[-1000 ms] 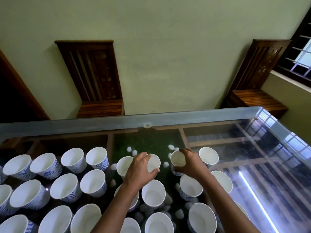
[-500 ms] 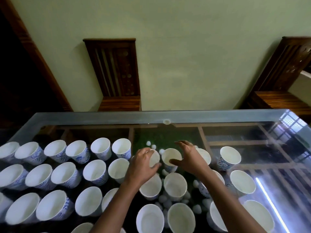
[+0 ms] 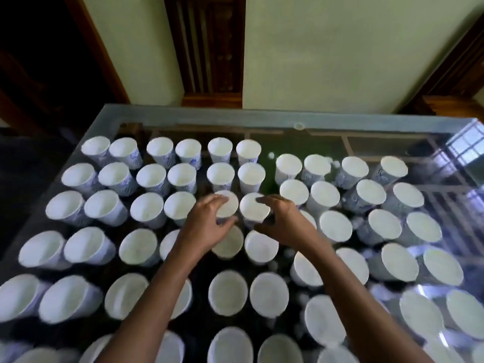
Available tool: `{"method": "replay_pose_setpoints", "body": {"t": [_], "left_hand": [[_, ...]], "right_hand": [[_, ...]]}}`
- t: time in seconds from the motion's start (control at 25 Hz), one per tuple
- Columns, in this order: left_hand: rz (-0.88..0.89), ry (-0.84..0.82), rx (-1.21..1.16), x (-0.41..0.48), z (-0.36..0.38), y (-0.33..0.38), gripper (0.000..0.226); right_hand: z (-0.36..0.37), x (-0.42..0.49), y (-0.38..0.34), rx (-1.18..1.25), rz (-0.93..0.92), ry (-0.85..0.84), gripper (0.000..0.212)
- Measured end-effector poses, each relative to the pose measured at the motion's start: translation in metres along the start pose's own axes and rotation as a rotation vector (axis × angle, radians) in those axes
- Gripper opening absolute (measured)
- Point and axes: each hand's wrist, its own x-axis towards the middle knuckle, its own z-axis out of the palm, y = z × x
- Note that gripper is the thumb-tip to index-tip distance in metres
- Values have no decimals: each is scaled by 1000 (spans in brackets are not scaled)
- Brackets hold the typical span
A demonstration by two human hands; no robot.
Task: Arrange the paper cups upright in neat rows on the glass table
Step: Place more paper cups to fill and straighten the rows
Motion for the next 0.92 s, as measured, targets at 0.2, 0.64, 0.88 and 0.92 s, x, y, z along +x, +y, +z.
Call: {"method": "replay_pose_setpoints", "body": {"t": [0.2, 0.64, 0.88, 0.92], "left_hand": [[13, -99, -53, -94, -27, -18, 46], [163, -319, 14, -190, 2, 0, 64], [135, -357, 52, -199, 13, 5, 78], [131, -366, 55, -200, 14, 5, 78]], "right_hand": [[33, -87, -41, 28, 74, -6, 60], [70, -211, -47, -55, 262, -83, 78], [74, -220, -41, -105, 254, -134, 84], [75, -221, -41, -101, 251, -135, 84]]}}
